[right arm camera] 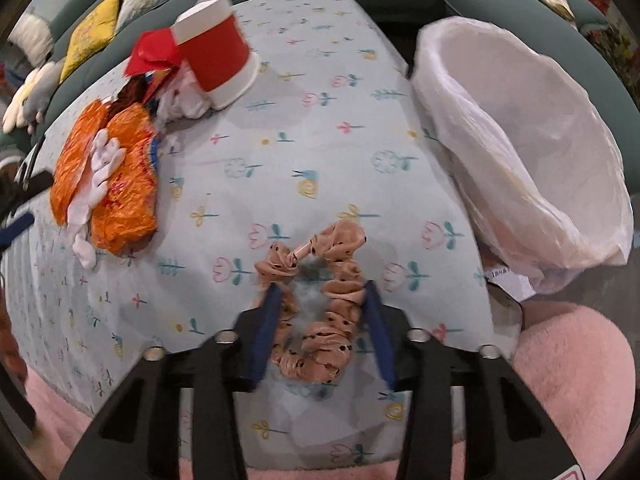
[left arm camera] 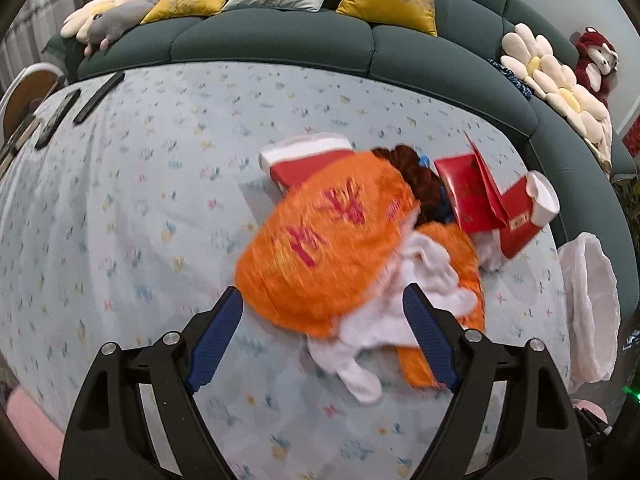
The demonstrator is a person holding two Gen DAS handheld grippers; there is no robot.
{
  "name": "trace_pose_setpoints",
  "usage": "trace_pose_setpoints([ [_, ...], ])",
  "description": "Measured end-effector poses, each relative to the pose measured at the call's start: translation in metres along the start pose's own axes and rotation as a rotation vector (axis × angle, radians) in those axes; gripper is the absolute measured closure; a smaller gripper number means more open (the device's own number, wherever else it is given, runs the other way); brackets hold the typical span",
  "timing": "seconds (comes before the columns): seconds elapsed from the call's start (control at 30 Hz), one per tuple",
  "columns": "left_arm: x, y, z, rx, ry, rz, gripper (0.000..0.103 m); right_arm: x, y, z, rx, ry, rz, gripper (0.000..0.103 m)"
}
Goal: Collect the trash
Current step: 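Grasp the tan scrunchie with the right gripper while left tool reaches orange bag, then grasp the orange plastic bag with the left gripper and lift it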
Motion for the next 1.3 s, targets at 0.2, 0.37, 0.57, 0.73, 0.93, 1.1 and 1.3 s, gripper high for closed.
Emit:
trace_pose_setpoints([
  [0.2, -0.010, -0.011, -0.022, -0.006, -0.039, 0.021, 0.027, -0.032, 0.008, -0.013, 0.007, 0.028, -0.064, 0.091],
  [0.37, -0.015, -0.024, -0.032, -0.036, -0.051, 0.072, 0.040, -0.062, 0.029, -0.038, 0.059, 0.037, -0.111, 0.091],
  [0.57, -0.009, -0.034, -0.034, -0.075, -0.069, 0.149, 0.069, -0.084, 0.043, -0.066, 0.093, 0.033, -0.132, 0.091],
  [0.73, -0.002, -0.031, -0.030, -0.069, -0.090, 0.178, 0.098, -0.093, 0.050, -0.076, 0.107, 0.031, -0.140, 0.091],
  [0.93, 0.009, -0.018, -0.022, -0.049, -0.116, 0.172, 0.103, -0.094, 0.060, -0.080, 0.128, 0.032, -0.153, 0.091],
  [1.1, 0.008, -0.008, -0.023, -0.034, -0.079, 0.173, 0.101, -0.088, 0.071, -0.078, 0.150, 0.022, -0.163, 0.091],
  [1.3, 0.001, -0.009, -0.032, -0.017, -0.095, 0.126, 0.035, -0.082, 0.075, -0.078, 0.161, 0.012, -0.167, 0.091],
])
Point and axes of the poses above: each gripper's, at about its wrist camera, not at the fingertips, and y roughly against the way its jaws point, x to its right, z to its underside, the point moved 5 cm from there along -y, roughly the way its jaws point, and after that the axes turned 10 degrees about z, right-handed, at the moved point
